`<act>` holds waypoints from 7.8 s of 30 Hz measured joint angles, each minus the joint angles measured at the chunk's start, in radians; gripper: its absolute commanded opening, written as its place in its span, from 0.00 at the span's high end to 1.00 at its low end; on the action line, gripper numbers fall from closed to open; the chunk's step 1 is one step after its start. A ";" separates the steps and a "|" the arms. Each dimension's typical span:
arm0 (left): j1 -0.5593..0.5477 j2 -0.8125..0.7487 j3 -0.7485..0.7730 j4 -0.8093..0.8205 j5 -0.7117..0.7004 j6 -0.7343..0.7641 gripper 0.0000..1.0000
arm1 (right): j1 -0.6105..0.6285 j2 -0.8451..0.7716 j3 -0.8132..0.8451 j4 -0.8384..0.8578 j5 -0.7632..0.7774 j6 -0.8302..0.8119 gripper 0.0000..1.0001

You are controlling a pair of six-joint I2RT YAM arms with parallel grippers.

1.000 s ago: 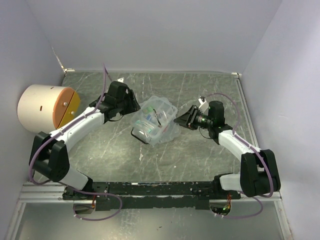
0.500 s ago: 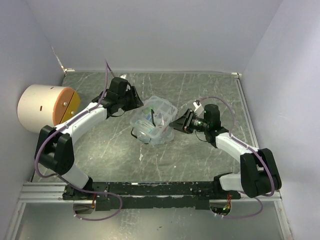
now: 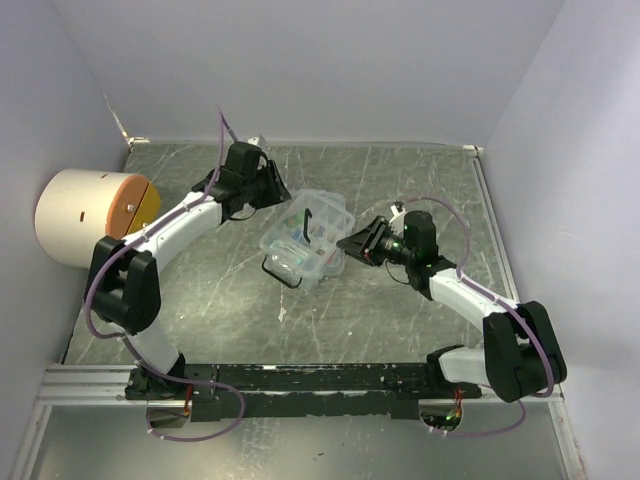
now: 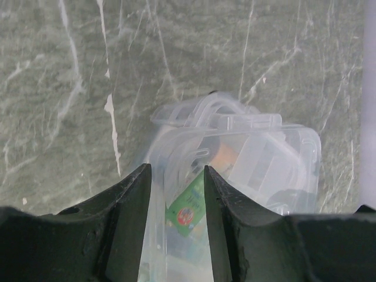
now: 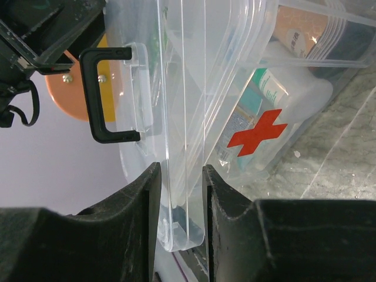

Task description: Organize the medicine kit

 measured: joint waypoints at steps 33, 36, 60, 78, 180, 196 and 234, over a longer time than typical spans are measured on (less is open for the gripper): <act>0.020 -0.146 -0.014 -0.085 0.064 0.192 0.32 | 0.082 -0.052 0.108 -0.248 0.246 -0.113 0.64; 0.020 -0.160 -0.050 -0.085 0.096 0.195 0.41 | 0.095 -0.052 0.112 -0.248 0.244 -0.113 0.69; 0.034 0.022 0.029 -0.060 0.230 0.243 0.61 | 0.232 -0.056 0.079 -0.197 0.250 0.016 0.70; 0.035 0.039 0.029 -0.061 0.229 0.249 0.62 | 0.246 -0.032 0.134 -0.277 0.426 -0.072 0.66; 0.057 -0.211 -0.463 0.365 0.087 -0.110 0.58 | 0.068 0.015 0.204 -0.331 0.351 -0.546 0.62; 0.054 -0.142 -0.315 0.249 0.026 0.041 0.01 | 0.234 -0.069 0.246 -0.545 0.625 -0.399 0.39; 0.161 -0.482 -0.925 0.703 0.162 -0.476 0.01 | 0.517 0.550 0.964 -0.788 0.893 -0.673 0.26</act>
